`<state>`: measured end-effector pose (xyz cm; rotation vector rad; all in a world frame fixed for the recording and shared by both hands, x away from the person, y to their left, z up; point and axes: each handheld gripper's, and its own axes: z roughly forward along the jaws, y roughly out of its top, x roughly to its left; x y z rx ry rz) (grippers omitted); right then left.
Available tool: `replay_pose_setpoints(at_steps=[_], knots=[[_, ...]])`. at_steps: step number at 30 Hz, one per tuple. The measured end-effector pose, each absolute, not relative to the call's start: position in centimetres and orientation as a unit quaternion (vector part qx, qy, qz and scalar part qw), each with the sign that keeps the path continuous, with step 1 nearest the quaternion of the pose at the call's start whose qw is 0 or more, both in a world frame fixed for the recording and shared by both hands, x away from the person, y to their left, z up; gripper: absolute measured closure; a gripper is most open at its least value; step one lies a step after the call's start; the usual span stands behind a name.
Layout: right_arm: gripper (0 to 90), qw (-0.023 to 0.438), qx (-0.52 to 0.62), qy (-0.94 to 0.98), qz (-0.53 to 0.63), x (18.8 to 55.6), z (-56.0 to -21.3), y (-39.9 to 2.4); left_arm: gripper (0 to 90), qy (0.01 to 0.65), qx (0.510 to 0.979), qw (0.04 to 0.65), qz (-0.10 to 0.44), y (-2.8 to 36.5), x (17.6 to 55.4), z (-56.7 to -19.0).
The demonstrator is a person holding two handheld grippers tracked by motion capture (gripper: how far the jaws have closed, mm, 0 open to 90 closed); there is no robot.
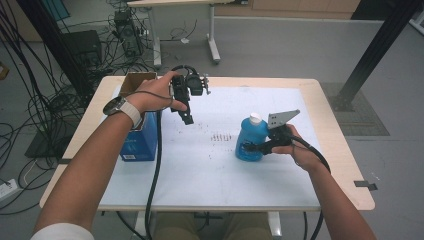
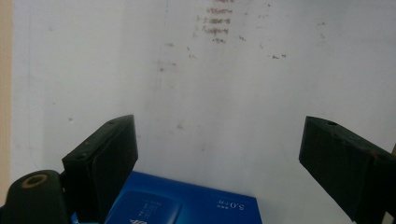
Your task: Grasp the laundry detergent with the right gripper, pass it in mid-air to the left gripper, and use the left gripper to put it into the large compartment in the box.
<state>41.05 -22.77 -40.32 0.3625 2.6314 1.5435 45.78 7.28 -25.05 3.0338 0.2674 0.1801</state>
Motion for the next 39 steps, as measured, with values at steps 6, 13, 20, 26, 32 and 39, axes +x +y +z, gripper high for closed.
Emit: replay_pose_setpoints(at_steps=[6,13,20,26,32,39], knots=[[43.3,0.035,0.117,0.856,0.503,41.05,-40.34,-22.76,11.9,0.089,0.993,0.048,0.06,7.34,45.78,-25.06],[43.2,0.034,0.117,0.856,0.503,41.06,-40.34,-22.76,11.9,0.089,0.993,0.045,0.06,7.32,45.77,-25.07],[43.2,0.035,0.117,0.856,0.503,41.04,-40.34,-22.75,11.8,0.09,0.993,0.046,0.062,7.41,45.78,-25.07],[43.2,0.035,0.116,0.856,0.503,41.05,-40.34,-22.75,11.8,0.089,0.993,0.045,0.061,7.34,45.78,-25.07],[43.2,0.034,0.116,0.856,0.503,41.06,-40.33,-22.76,11.8,0.09,0.993,0.045,0.061,7.33,45.77,-25.07],[43.2,0.034,0.117,0.856,0.503,41.07,-40.34,-22.76,11.4,0.091,0.993,0.045,0.063,7.41,45.77,-25.04]])
